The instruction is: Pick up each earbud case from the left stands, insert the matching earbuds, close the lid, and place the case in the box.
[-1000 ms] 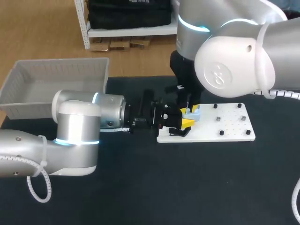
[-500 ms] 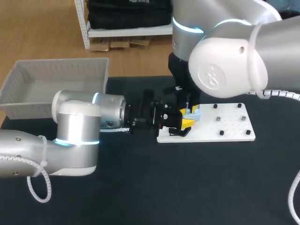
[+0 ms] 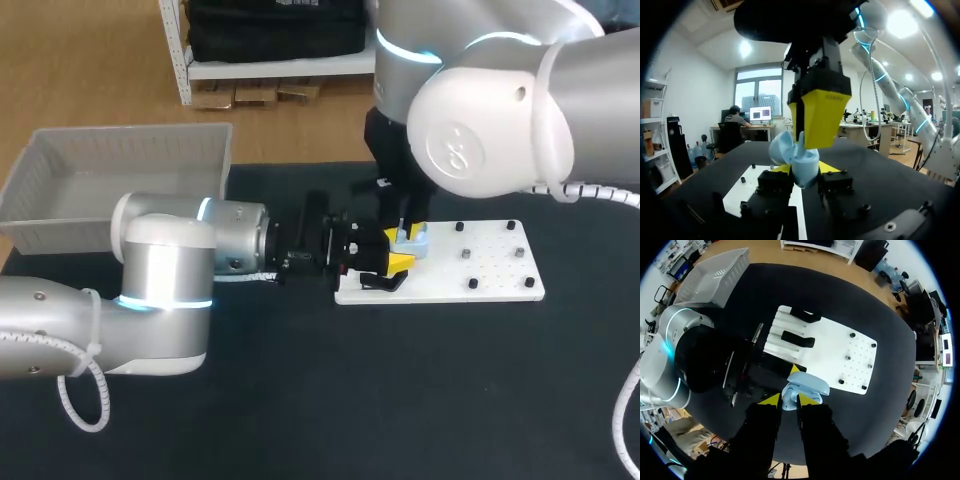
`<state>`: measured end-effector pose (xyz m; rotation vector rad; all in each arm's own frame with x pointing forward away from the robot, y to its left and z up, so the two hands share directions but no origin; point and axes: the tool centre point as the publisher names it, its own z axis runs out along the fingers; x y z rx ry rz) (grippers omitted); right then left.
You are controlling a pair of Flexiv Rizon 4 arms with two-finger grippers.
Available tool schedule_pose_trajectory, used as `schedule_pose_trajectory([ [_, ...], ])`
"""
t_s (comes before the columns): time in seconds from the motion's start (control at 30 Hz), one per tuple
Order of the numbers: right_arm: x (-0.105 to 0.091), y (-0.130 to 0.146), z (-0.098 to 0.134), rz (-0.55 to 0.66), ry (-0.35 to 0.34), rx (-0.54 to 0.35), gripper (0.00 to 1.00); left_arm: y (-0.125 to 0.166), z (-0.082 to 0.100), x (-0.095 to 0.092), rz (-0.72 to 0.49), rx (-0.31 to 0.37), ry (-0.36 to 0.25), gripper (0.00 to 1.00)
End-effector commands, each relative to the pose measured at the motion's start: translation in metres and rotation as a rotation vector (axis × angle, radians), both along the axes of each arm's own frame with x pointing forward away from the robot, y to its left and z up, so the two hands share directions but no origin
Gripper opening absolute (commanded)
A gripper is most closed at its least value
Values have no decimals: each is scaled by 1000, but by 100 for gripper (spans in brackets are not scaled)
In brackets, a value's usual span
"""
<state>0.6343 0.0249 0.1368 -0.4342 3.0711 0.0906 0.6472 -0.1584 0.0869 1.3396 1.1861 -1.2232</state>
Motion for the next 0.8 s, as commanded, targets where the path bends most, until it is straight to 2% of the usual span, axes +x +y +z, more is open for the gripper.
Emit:
schedule_pose_trajectory([
  [0.03,4,-3,2,-18,10,13,0,-2,-1,-1,5,-2,-2,0],
  [0.8,6,-2,0,-64,52,-1,0,-2,-1,-1,5,-2,-2,0],
])
